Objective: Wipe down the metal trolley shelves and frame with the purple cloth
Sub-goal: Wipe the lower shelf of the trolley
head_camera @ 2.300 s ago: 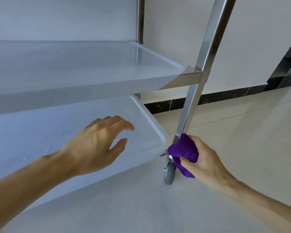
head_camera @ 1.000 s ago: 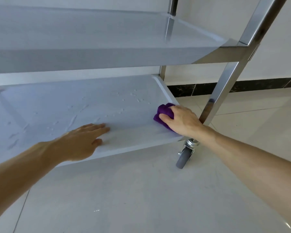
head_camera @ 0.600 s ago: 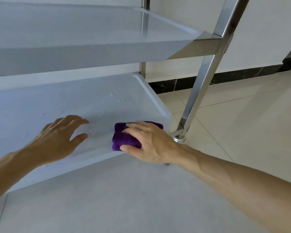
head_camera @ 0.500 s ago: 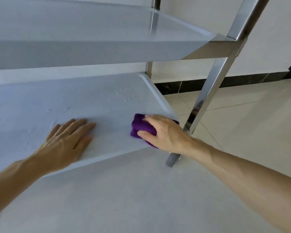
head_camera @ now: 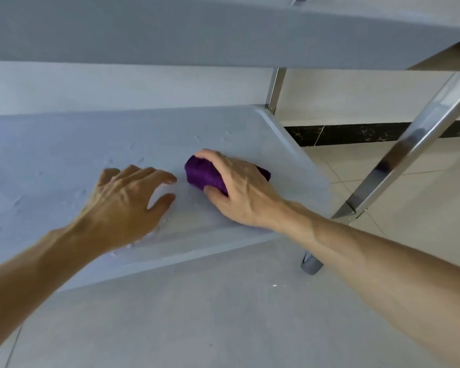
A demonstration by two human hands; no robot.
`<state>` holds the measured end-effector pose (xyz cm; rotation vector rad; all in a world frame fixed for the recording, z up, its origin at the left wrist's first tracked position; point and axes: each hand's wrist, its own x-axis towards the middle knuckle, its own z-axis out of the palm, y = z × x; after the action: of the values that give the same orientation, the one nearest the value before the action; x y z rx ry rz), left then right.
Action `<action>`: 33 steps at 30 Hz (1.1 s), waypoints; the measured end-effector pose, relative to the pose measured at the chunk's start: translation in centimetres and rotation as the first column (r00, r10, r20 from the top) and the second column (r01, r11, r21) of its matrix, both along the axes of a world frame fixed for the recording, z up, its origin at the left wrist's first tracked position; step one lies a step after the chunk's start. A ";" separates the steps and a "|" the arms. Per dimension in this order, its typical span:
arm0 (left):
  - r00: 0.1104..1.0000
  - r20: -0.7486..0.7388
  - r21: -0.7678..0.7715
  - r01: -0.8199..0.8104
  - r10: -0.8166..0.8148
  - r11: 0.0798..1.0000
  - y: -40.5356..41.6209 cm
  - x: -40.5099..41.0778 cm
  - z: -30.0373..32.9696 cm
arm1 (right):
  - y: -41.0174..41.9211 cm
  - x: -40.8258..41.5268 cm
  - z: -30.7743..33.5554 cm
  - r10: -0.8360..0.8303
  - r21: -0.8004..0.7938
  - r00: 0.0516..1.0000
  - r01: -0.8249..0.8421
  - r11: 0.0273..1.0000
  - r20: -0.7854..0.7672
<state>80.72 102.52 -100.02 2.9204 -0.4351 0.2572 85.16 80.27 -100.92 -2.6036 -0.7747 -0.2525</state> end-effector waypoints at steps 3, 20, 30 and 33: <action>0.993 -0.034 0.004 -0.116 0.116 0.993 1.0 1.8 -0.2 | -2.9 -0.2 -0.2 0.144 0.018 0.989 -0.144 0.989 0.020; 0.987 -0.069 0.084 -0.141 0.147 0.986 0.4 1.0 -1.9 | 1.5 3.5 -0.4 0.073 0.016 0.994 -0.074 0.997 0.079; 0.982 -0.117 0.137 -0.130 0.146 0.982 -0.9 -0.9 -1.8 | -8.4 10.9 0.2 -0.446 0.096 0.895 0.443 0.891 0.015; 0.981 -0.119 0.140 -0.138 0.155 0.980 -1.2 -0.9 -2.1 | -5.3 13.1 0.6 -0.528 0.081 0.837 0.542 0.836 -0.145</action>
<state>79.78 101.28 -102.09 3.0797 -0.2254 0.0594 98.23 74.93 -100.32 -2.6351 0.0350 -0.2892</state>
